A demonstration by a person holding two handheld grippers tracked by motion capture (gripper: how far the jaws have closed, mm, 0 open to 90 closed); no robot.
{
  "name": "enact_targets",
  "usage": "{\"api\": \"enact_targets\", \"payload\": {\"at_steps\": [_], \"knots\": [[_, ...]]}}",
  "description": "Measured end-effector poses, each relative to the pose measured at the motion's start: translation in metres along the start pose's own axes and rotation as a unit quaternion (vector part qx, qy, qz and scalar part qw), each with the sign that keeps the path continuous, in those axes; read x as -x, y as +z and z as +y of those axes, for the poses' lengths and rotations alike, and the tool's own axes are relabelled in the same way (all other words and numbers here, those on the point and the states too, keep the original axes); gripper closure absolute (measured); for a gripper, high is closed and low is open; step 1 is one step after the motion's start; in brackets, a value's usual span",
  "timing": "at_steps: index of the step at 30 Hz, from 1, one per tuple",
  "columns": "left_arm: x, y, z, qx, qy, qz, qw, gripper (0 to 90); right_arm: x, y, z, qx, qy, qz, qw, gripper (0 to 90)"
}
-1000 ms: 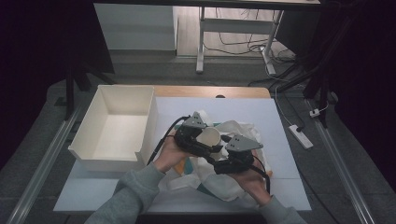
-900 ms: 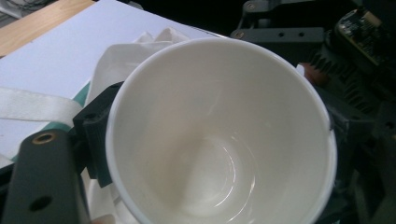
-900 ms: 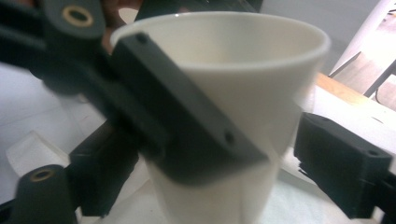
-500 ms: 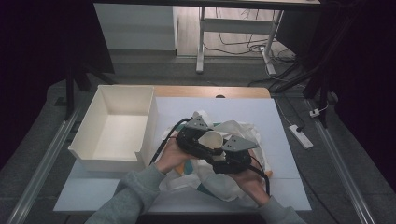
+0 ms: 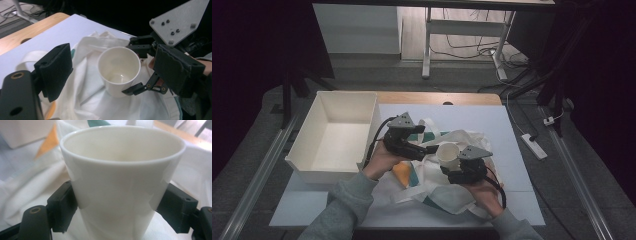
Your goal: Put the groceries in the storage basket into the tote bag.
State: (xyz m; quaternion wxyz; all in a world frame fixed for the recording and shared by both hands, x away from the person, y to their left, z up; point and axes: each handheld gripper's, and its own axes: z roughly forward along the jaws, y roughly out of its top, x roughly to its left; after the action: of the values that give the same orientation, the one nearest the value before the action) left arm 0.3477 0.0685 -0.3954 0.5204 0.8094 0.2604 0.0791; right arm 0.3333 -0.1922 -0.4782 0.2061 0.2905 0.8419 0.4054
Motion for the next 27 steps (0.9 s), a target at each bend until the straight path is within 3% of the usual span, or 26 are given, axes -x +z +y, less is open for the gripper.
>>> {"api": "enact_targets", "payload": {"at_steps": [8, 14, 19, 27], "knots": [[-0.005, 0.000, -0.002, -0.012, 0.001, 0.016, 0.9998, 16.7, 0.003, 0.011, -0.011, -0.023, 0.001, 0.011, 0.9997, 22.4], [-0.007, 0.001, -0.004, -0.025, 0.003, 0.020, 0.9995, 16.7, 0.006, 0.005, -0.016, -0.027, 0.018, 0.016, 0.9993, 22.3], [-0.007, 0.002, -0.005, -0.031, 0.006, 0.021, 0.9993, 16.9, 0.011, 0.000, -0.022, -0.029, 0.014, 0.007, 0.9994, 22.4], [-0.008, 0.001, -0.007, -0.037, 0.006, 0.024, 0.9990, 17.1, 0.007, 0.002, -0.026, -0.047, -0.022, -0.011, 0.9986, 21.3]]}}
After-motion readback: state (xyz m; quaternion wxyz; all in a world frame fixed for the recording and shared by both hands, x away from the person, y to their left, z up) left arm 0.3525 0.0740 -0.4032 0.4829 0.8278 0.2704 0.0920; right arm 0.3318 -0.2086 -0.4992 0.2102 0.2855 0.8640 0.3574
